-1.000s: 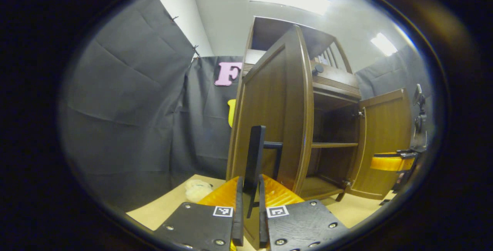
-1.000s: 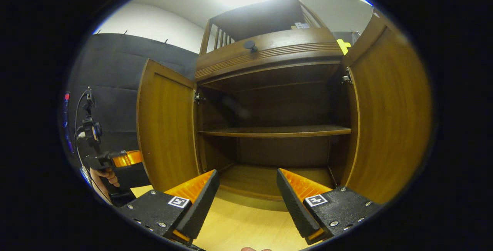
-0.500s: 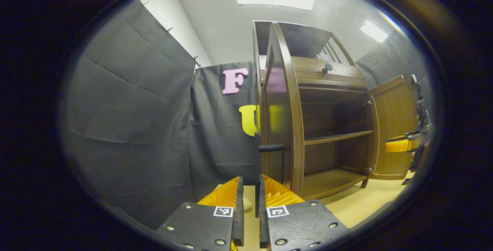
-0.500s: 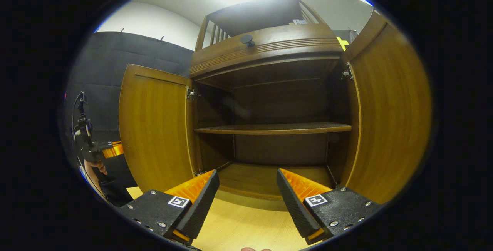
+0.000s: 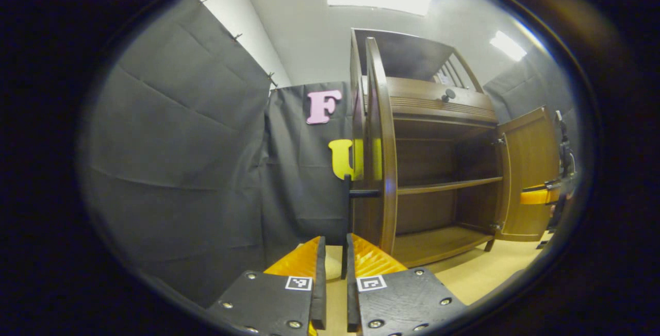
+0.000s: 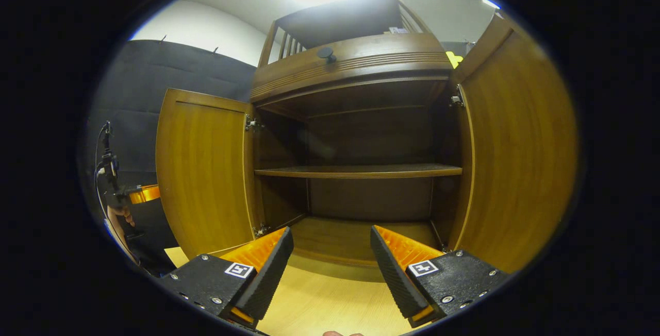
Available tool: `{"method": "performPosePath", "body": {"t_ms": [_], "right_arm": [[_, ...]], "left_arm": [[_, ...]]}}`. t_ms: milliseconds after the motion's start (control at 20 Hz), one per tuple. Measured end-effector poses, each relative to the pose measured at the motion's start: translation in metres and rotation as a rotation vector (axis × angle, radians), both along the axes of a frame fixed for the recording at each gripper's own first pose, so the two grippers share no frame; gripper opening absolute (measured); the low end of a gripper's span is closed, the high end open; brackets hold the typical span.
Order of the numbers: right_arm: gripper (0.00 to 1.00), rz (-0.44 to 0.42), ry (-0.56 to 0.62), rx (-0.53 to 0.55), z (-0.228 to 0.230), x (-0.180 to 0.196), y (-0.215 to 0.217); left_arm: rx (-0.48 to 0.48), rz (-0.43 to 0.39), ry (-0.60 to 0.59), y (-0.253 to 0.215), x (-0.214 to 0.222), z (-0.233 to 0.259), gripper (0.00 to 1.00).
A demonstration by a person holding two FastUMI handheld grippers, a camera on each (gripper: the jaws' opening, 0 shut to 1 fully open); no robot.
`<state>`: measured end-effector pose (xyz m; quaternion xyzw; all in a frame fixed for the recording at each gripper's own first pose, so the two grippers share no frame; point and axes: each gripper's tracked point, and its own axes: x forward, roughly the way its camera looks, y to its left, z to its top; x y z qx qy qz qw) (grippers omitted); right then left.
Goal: Open the right door of the double-door shoe cabinet with the right hand, and open the left door with the left hand.
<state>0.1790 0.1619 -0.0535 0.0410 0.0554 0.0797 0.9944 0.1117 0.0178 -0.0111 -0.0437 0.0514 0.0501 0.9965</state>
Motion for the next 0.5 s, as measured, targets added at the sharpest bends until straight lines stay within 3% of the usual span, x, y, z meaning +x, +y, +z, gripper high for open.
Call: {"method": "performPosePath", "body": {"t_ms": [100, 200, 350, 500], "right_arm": [[0.93, 0.015, 0.001, 0.014, 0.002, -0.003, 0.000], [0.93, 0.008, -0.009, 0.013, 0.006, -0.009, -0.005], [0.93, -0.025, -0.048, -0.014, 0.018, -0.017, -0.018], [0.93, -0.045, -0.090, -0.016, 0.036, -0.031, -0.029]], "left_arm": [[0.016, 0.042, -0.002, 0.003, -0.005, 0.008, 0.23], [0.046, 0.071, -0.027, 0.001, -0.007, 0.023, 0.10], [0.085, 0.116, -0.078, -0.004, -0.017, 0.048, 0.18], [0.036, 0.113, -0.152, -0.020, -0.012, 0.062, 0.27]]}}
